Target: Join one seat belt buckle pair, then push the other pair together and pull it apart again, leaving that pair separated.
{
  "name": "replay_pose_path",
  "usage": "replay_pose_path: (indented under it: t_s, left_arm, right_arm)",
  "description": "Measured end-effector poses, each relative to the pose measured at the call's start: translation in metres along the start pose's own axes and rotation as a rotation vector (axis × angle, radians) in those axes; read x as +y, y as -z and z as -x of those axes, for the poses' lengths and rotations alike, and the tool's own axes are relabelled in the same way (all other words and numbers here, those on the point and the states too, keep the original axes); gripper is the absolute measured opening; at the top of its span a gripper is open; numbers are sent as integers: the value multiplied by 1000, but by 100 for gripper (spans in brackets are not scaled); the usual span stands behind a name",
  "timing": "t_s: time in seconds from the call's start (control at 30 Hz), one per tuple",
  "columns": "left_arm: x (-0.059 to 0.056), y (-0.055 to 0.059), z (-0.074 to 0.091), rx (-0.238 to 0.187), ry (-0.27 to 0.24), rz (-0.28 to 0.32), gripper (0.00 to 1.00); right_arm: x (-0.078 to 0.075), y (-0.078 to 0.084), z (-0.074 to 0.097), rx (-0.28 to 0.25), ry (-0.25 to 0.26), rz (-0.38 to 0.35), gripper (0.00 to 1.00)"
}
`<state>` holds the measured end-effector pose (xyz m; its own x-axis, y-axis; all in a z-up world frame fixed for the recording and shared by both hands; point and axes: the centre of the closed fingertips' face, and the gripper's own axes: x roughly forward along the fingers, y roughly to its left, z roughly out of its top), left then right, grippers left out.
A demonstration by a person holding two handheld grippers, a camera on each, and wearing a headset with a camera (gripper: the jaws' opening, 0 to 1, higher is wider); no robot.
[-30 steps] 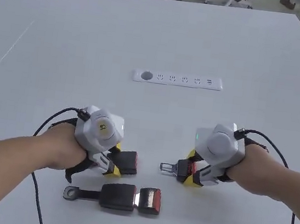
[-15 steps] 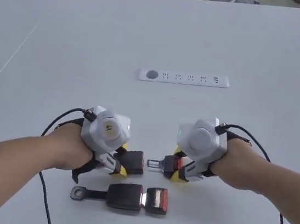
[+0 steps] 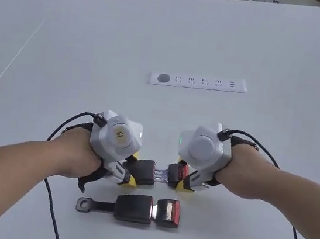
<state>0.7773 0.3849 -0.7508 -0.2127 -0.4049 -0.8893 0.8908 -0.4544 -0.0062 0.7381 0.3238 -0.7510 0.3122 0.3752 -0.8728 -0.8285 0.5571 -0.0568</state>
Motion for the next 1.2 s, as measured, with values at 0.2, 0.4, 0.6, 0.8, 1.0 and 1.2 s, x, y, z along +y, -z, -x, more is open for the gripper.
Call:
replay_pose_path:
  t_s: [0.2,0.4,0.6,0.8,1.0,1.2]
  left_arm:
    - [1,0,0,-16,6,-10,33]
    - [1,-1,0,-3,15,-20,32]
    - [2,0,0,-12,13,-20,32]
    - [2,-1,0,-11,15,-25,31]
    - [2,-1,0,-27,15,-20,31]
    - [2,-1,0,-10,13,-19,31]
  right_arm:
    - [-1,-3,-3,-6,-18,-13,32]
    - [-2,-6,-3,-12,-21,-33,30]
    - [-3,-8,-3,4,-20,-22,30]
    - [-3,-16,-7,10,-15,-11,30]
    - [-4,-20,-9,25,-11,0,30]
    - [-4,-19,-9,43,-13,2,30]
